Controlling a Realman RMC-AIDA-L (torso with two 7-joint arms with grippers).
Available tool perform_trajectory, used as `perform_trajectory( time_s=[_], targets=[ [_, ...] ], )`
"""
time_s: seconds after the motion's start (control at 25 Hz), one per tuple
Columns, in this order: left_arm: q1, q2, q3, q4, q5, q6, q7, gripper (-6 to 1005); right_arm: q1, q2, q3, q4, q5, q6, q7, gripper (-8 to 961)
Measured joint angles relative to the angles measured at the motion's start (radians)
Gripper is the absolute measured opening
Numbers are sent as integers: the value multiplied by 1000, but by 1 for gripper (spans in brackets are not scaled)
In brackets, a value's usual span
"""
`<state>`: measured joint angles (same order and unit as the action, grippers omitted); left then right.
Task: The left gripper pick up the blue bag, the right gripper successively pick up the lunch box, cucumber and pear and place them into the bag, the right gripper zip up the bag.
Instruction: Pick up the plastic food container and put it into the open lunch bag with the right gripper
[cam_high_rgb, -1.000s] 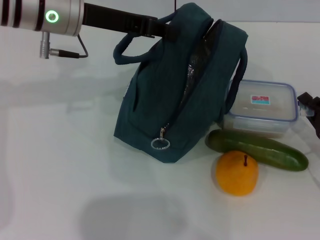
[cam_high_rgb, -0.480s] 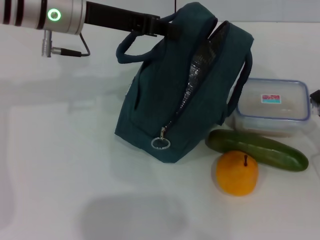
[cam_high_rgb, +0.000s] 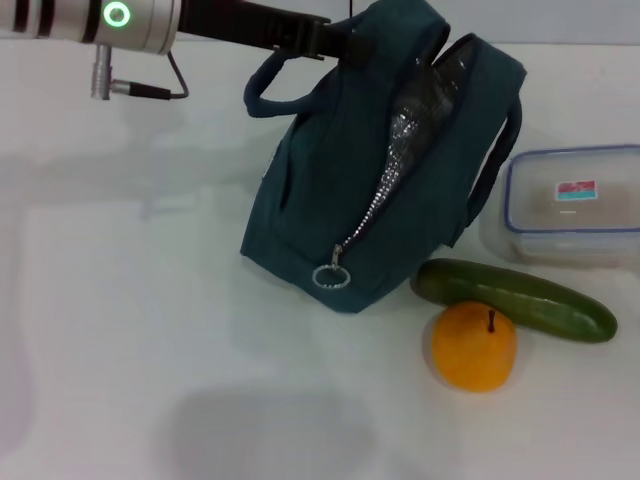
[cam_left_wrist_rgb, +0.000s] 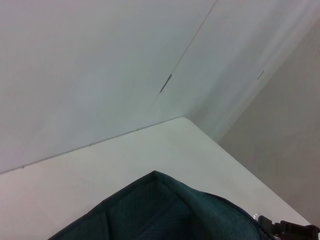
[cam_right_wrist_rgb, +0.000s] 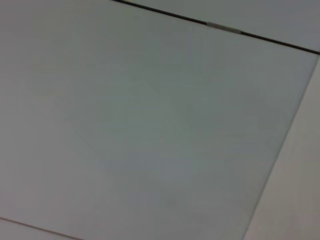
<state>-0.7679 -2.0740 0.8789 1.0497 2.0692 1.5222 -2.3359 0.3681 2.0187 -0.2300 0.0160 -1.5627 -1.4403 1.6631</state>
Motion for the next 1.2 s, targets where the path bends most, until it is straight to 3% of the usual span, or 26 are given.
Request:
perform_trajectory(
  time_s=[0.6,1.2],
  targets=[
    [-31,-1,0,-5,0,-5,-2,54,-14,-1,6,-5,48,-134,-8,97],
    [-23,-8,0,-5,0,-3,2,53,-14,-2,8,-5,49,-145,-2,97]
  ],
)
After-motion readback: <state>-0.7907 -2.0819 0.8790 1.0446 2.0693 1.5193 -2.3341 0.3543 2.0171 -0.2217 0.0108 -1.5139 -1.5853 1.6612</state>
